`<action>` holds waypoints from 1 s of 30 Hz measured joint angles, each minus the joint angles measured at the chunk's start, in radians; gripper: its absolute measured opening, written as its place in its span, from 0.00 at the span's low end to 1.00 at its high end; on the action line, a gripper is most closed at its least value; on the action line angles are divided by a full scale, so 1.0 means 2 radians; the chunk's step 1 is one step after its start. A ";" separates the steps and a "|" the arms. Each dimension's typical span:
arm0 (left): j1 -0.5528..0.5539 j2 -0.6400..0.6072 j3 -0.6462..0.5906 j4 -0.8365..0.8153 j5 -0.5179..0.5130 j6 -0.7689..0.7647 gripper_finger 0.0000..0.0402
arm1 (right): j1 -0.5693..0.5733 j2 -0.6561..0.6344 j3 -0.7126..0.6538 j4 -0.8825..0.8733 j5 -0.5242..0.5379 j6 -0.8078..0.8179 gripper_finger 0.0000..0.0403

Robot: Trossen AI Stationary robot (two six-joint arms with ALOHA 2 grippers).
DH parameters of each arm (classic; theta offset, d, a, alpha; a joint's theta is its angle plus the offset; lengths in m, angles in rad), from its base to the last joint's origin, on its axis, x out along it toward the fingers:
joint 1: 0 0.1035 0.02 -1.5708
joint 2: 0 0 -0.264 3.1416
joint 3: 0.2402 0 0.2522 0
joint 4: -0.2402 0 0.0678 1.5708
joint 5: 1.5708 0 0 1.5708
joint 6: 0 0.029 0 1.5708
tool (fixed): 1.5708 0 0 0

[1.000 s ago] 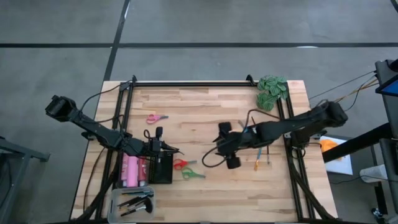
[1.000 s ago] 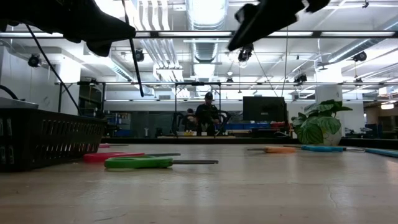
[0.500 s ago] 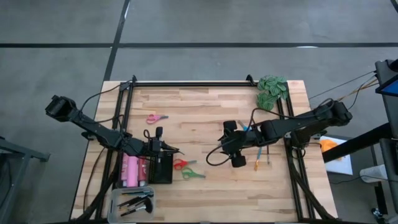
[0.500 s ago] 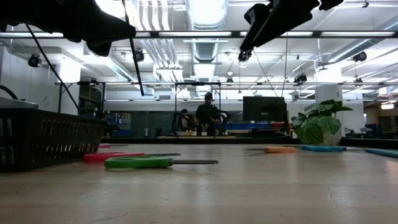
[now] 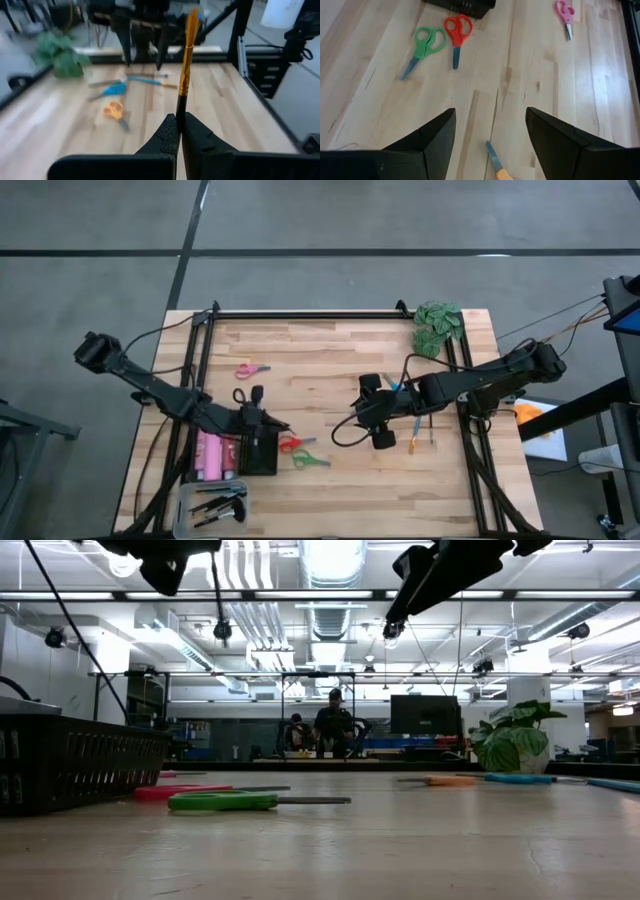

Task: Pick & Place Paint Supplies
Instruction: Put the gold paint brush into the transparent bin

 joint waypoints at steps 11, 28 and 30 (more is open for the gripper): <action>-0.063 0.037 0.194 -0.400 0.024 -0.275 0.00 | 0.000 0.000 0.000 0.001 0.000 -0.001 0.59; -0.139 0.185 0.312 -0.580 0.319 -0.559 0.00 | 0.000 0.000 0.000 0.000 0.000 -0.002 0.59; -0.151 0.206 0.313 -0.579 0.357 -0.580 0.00 | 0.000 0.000 0.000 0.000 0.000 -0.002 0.59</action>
